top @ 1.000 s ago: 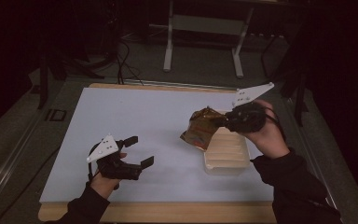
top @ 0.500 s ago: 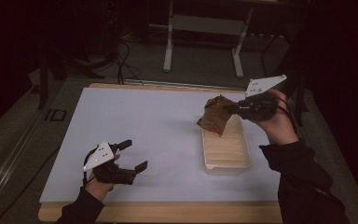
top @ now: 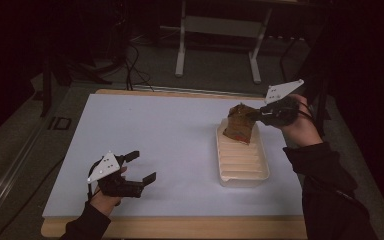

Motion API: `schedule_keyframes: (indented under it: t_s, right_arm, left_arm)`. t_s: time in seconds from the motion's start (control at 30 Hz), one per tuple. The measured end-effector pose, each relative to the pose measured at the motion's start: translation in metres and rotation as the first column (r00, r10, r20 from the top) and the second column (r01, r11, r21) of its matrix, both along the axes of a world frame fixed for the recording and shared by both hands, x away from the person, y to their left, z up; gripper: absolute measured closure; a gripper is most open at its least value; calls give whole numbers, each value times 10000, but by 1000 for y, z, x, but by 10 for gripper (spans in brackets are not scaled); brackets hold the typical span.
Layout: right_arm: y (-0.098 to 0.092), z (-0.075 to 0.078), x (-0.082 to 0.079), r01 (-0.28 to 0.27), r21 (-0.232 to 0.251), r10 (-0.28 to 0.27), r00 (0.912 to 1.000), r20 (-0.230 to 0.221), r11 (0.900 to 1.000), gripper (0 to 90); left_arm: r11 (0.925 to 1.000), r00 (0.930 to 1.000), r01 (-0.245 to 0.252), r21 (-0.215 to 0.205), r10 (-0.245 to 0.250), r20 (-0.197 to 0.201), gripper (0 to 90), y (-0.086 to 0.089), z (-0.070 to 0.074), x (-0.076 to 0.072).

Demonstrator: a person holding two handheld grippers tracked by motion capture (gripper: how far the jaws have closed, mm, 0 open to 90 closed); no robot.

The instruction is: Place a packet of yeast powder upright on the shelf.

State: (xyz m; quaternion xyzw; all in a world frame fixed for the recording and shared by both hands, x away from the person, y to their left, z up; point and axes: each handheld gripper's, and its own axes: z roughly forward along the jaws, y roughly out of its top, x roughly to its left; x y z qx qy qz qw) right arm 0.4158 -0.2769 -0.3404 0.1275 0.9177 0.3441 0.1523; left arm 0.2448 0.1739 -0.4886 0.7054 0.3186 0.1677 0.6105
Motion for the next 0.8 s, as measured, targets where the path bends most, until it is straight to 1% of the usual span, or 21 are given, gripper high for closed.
schedule_keyframes:
  t_s: [0.07,0.17,0.27,0.37,0.47,0.53,0.63,0.7,0.8]
  right_arm:
    - [-1,-3,2,-33,18,33,10000,-72,10000,827]
    - [-1,-5,5,-171,-112,169,9997,-168,9998,828]
    - [2,-6,6,-354,-17,353,9987,-372,9994,829]
    - [7,-6,6,-569,-95,565,9976,-412,9983,829]
    - [10,-5,5,-549,-166,544,9981,-273,9984,830]
    - [12,-5,6,-747,-283,734,9963,-452,9968,830]
    - [15,-9,10,-823,-426,796,9949,-620,9957,830]
    - [16,-12,12,-798,-379,774,9952,-602,9961,830]
    - [16,-16,14,-820,-101,812,9949,-606,9966,831]
  left_arm:
    - [10000,10000,-36,-53,35,-27,57,1,0,0]
    - [9999,10000,-74,-134,73,-60,57,2,0,1]
    - [9998,9999,-108,-180,106,-119,57,3,-2,1]
    - [9997,9997,-152,-212,148,-196,57,4,-3,1]
    - [9994,9996,-191,-278,185,-225,57,5,-3,1]
    - [9990,9995,-197,-406,186,-260,57,6,-3,2]
    - [9989,9996,-192,-418,182,-234,57,6,-3,1]
    - [9989,9996,-198,-421,190,-198,57,7,-2,1]
    - [9988,9996,-199,-438,190,-212,57,8,-3,1]
